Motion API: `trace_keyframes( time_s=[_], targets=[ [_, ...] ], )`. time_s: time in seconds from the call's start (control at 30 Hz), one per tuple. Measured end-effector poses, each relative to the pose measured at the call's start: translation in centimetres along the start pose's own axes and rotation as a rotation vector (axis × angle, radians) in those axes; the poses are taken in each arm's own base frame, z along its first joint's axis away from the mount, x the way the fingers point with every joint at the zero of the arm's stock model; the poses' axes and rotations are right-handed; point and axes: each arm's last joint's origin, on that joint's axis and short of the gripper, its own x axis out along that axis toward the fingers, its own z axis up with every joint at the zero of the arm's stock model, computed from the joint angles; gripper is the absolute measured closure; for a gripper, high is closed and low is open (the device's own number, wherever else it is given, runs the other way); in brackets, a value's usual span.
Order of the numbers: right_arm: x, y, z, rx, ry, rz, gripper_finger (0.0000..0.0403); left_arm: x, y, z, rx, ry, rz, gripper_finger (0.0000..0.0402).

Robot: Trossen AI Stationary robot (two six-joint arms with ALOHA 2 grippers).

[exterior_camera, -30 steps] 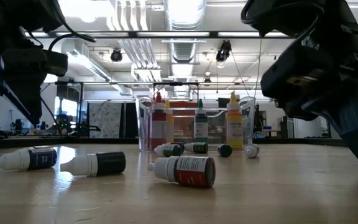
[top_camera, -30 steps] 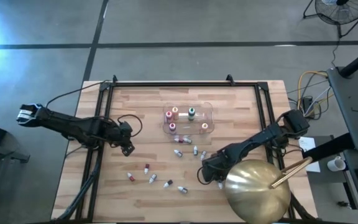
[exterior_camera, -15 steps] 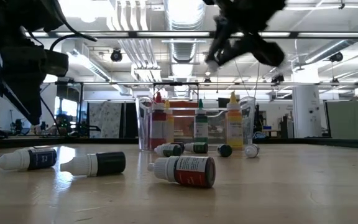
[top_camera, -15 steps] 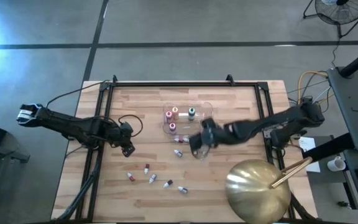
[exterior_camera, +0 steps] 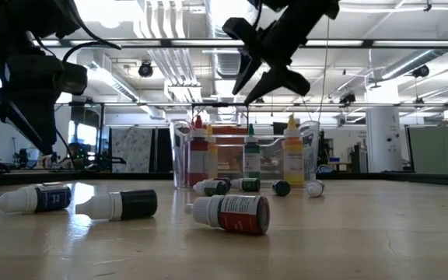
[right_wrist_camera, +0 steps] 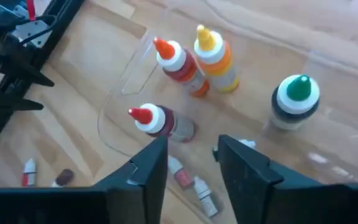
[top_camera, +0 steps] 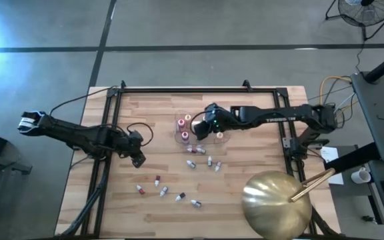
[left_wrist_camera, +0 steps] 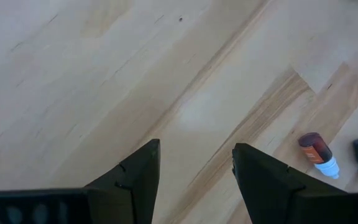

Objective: Pick & Place food coloring
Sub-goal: Put the right small blue food coloring bottle in the transparent bin, then adjust the transparent bin

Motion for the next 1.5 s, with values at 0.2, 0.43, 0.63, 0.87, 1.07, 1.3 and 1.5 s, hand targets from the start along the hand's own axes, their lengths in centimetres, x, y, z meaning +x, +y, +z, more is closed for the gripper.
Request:
trace_keyframes(
  time_s=[0.2, 0.43, 0.63, 0.87, 1.07, 1.3, 1.5],
  targets=[
    [-0.9, -0.1, 0.1, -0.110, -0.032, -0.110, 0.0227, 0.0, 0.0, 0.0, -0.043, 0.004, 0.005, 0.0227],
    [-2.6, 0.3, -2.6, -0.245, 0.111, -0.183, 0.0216, 0.0, 0.1, 0.0, -0.057, -0.007, 0.013, 0.0227],
    [-3.6, -0.6, -5.7, -0.120, 0.325, -0.302, 0.0222, 0.0, 0.2, 0.1, -0.087, -0.023, 0.026, 0.0227],
    [-2.4, -1.5, -8.2, 0.199, 0.517, -0.355, 0.0223, 0.1, 0.4, 0.4, -0.104, -0.029, 0.031, 0.0227],
    [0.8, -2.0, -10.7, 0.296, 0.596, -0.336, 0.0223, 0.1, 0.3, 0.6, -0.106, -0.041, 0.022, 0.0227],
    [2.8, -2.4, -12.2, 0.390, 0.508, -0.349, 0.0223, 0.3, 0.2, 0.7, -0.103, -0.039, 0.024, 0.0227],
    [4.1, -2.5, -12.5, 0.431, 0.435, -0.346, 0.0223, 0.4, 0.2, 0.7, -0.077, -0.037, 0.027, 0.0227]
  ],
)
